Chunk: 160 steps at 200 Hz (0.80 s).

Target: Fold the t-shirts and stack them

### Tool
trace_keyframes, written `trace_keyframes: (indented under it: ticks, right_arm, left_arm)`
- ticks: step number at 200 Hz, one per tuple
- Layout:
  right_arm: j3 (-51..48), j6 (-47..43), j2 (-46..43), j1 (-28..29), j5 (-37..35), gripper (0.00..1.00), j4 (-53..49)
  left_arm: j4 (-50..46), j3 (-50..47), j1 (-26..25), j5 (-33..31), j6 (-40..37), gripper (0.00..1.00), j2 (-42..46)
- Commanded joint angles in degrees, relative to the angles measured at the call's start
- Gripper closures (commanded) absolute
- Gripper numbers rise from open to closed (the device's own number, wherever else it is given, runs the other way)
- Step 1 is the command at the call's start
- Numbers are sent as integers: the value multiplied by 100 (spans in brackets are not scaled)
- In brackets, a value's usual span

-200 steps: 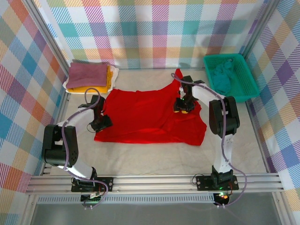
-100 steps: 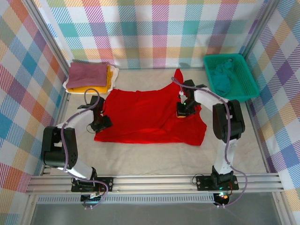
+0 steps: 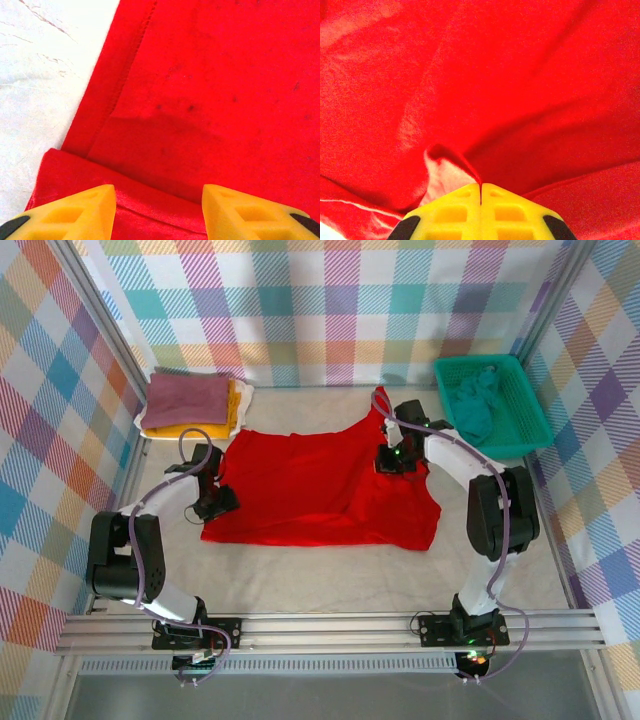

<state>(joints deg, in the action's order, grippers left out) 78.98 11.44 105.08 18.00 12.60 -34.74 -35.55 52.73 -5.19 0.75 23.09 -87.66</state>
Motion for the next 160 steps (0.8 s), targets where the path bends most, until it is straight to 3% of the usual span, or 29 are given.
trace_keyframes:
  ticks: [1, 37, 53, 80, 122, 160]
  right_arm:
    - [251, -142, 148, 127, 9, 100, 329]
    - [566, -169, 460, 210, -59, 100, 346]
    - [774, -115, 643, 239, -210, 71, 240]
    - [1053, 23, 694, 246, -256, 63, -13]
    - [413, 285, -286, 274, -330, 48, 306]
    - [-389, 393, -1037, 339, -53, 47, 933]
  left_arm:
    - [21, -109, -34, -84, 45, 51, 170]
    - [57, -97, -30, -181, 57, 51, 136]
    - [33, -52, -28, -198, 52, 50, 139]
    - [-210, 104, -26, -277, 94, 48, 271]
    - [-568, -72, 136, -384, 459, 44, 608]
    - [-242, -318, 376, -34, 656, 42, 443]
